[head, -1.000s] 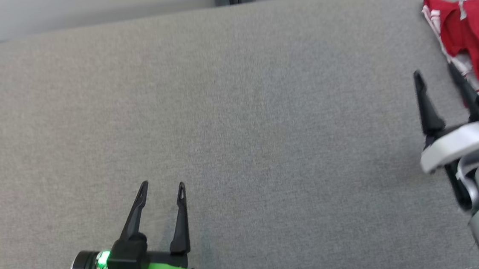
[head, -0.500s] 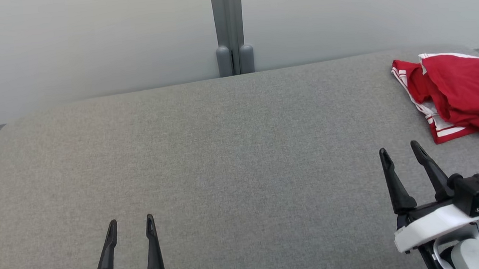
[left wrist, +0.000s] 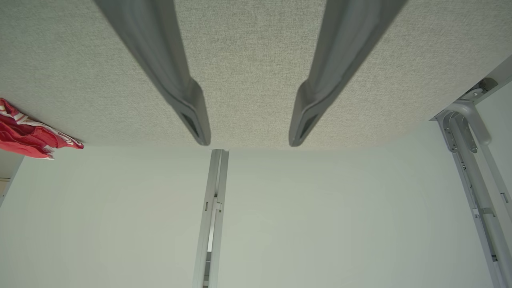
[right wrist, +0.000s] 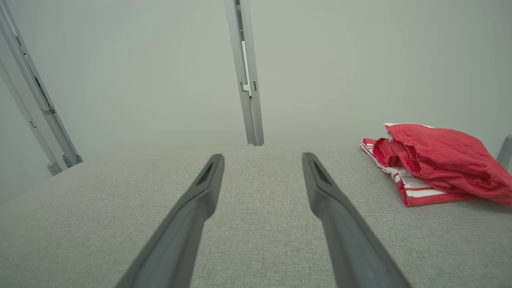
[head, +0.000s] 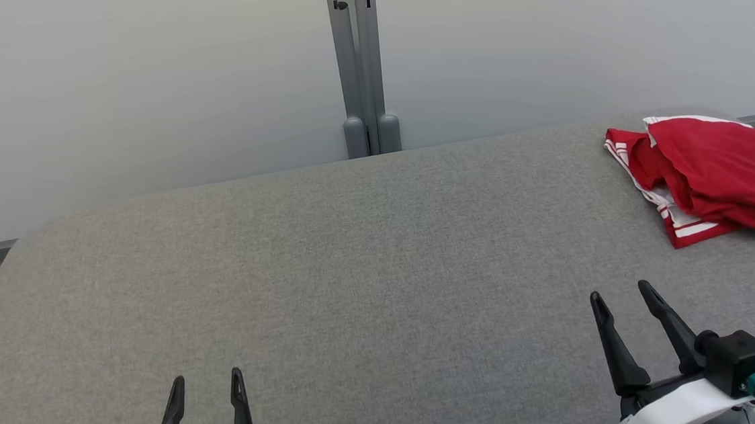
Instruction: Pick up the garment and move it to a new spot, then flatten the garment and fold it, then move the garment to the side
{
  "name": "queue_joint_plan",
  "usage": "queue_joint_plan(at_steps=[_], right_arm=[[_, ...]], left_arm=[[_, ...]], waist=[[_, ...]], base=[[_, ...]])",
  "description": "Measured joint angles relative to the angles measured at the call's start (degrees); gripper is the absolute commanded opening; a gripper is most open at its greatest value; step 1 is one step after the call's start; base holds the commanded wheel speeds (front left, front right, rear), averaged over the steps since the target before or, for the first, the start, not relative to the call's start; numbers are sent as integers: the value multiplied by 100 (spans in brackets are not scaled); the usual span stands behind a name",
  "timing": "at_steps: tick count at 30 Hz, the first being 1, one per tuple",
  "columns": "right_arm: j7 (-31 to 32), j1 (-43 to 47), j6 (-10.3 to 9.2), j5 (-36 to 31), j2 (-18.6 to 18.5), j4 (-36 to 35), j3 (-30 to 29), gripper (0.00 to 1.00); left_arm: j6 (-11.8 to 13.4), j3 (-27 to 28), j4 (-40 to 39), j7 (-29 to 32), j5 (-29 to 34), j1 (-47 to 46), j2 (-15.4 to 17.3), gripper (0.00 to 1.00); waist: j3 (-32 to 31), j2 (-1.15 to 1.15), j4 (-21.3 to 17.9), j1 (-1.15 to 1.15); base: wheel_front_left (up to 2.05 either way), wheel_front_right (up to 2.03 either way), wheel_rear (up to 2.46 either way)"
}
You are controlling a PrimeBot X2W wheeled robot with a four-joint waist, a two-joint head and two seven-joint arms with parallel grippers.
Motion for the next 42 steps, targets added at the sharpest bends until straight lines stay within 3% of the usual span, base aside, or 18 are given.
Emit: queue_joint_plan(at_steps=[26, 27, 33, 42], right_arm=[[0, 170, 0, -29, 38, 40, 89, 100], [0, 175, 0, -29, 40, 54, 87, 0], [31, 316, 0, -4, 75, 341, 113, 0], [241, 255, 0, 939, 108, 416, 2, 0]], left_arm=[[-7, -5, 151, 0, 107, 103, 0, 100], [-5, -5, 163, -1, 109, 104, 0, 0], [-5, -18, 461, 1, 77, 119, -3, 0], [-73, 49, 544, 200, -975, 60, 24, 0]], waist=[[-136, 0, 179, 0], [-133, 0, 181, 0], [-129, 0, 182, 0], [-68, 0, 174, 0]], base=[[0, 0, 0], [0, 0, 0], [0, 0, 0], [0, 0, 0]])
